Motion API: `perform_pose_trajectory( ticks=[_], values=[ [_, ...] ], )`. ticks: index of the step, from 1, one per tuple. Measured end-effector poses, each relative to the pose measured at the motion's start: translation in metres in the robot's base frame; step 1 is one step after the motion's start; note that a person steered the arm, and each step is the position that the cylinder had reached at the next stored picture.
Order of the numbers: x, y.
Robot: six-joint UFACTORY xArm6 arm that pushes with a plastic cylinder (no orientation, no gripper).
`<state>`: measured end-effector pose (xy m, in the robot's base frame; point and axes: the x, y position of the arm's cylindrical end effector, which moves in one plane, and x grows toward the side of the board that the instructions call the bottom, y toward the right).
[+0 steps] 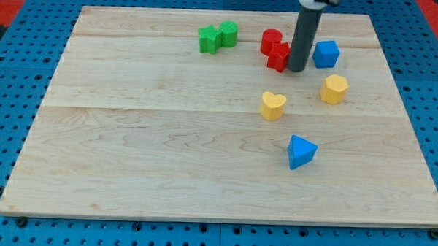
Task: Move the blue cube closer to the blue triangle
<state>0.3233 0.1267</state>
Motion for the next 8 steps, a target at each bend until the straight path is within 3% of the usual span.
perform_pose_trajectory(
  ticks=[1,2,3,4,5,6,7,8],
  values=[
    [-0.016,-0.06],
    [-0.004,-0.068],
    [-0.018,0.004],
    [-0.058,0.002],
    [-0.063,-0.056],
    [-0.066,-0.062],
    [-0.071,0.022],
    [-0.032,0.07]
  ],
)
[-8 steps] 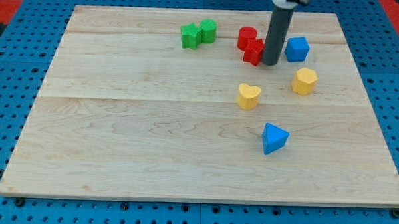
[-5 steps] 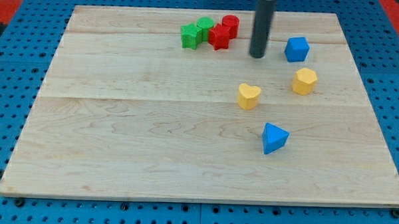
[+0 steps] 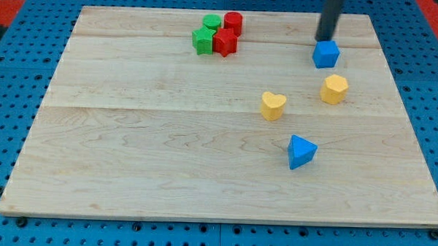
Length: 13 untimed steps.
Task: Move the blue cube closer to the blue triangle
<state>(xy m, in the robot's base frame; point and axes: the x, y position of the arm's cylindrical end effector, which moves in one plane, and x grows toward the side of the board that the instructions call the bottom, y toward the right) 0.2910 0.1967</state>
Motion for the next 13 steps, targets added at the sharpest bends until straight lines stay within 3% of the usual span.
perform_pose_trajectory(
  ticks=[2,3,5,7,8,9,10,11,12,13],
  values=[
    [0.107,-0.018],
    [0.123,0.013],
    [0.194,-0.047],
    [0.11,0.0],
    [0.093,-0.051],
    [0.142,-0.103],
    [0.144,-0.089],
    [0.107,-0.18],
    [0.157,-0.168],
    [0.165,-0.136]
  ],
)
